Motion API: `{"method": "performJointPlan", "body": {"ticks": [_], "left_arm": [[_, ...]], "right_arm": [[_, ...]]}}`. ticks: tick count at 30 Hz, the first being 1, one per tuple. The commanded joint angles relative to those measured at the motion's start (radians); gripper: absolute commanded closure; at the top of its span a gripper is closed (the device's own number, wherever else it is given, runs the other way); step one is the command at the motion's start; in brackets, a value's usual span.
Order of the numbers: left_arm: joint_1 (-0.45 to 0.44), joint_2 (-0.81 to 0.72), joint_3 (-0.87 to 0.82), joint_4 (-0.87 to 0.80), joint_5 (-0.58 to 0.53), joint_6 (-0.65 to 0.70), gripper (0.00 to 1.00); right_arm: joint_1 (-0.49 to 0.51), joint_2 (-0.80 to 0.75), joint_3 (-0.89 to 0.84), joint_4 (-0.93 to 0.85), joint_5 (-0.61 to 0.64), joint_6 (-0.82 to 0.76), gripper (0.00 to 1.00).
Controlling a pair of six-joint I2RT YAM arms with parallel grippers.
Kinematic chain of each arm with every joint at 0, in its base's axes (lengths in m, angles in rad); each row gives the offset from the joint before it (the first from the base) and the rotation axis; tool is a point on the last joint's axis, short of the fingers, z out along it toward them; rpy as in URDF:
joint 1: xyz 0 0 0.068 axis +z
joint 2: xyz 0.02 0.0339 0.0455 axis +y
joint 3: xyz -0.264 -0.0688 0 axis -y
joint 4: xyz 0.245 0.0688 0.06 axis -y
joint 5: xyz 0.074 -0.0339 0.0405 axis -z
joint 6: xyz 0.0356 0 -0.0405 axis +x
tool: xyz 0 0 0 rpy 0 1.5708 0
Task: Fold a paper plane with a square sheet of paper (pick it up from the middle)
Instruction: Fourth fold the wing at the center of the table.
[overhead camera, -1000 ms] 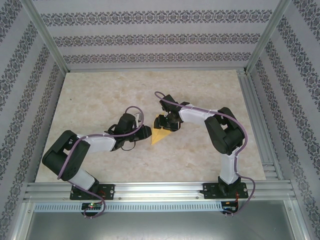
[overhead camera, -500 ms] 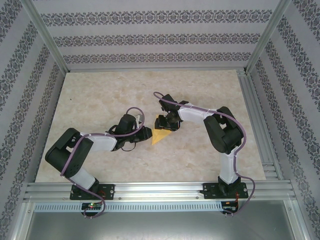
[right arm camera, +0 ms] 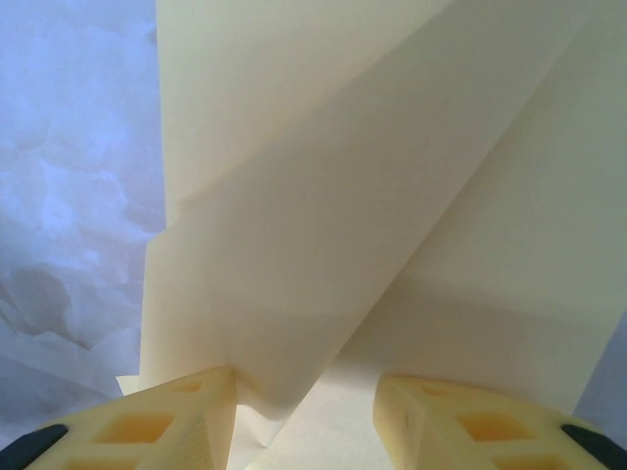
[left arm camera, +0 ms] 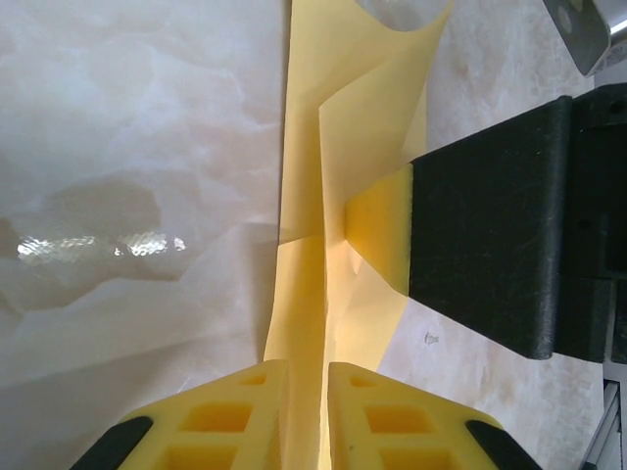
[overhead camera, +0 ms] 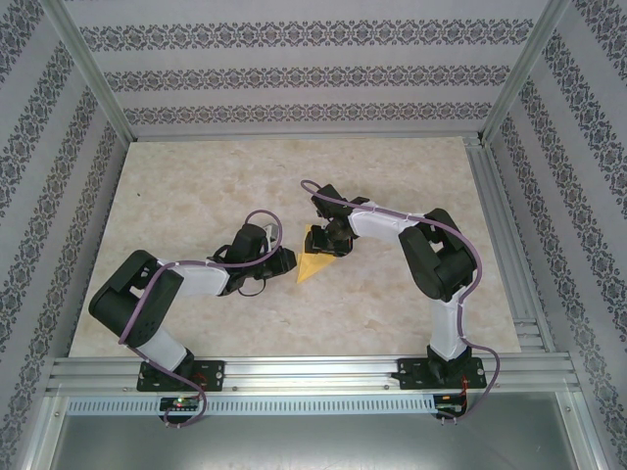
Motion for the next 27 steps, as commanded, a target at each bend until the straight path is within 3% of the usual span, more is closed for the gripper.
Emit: {"method": "performJointPlan", "body": {"ticks": [1, 9, 27], "left_arm": [[0.006, 0.008, 0.013, 0.022, 0.039, 0.001, 0.81], [-0.040, 0.046, 0.057, 0.067, 0.129, 0.031, 0.80], [-0.047, 0.130, 0.076, -0.003, 0.069, 0.034, 0.86]], "right_arm": [[-0.010, 0.145, -0.073, -0.078, 0.156, -0.007, 0.53], [-0.003, 0.160, -0.059, -0.087, 0.157, -0.022, 0.50], [-0.001, 0.164, -0.059, -0.091, 0.164, -0.022, 0.50]]}}
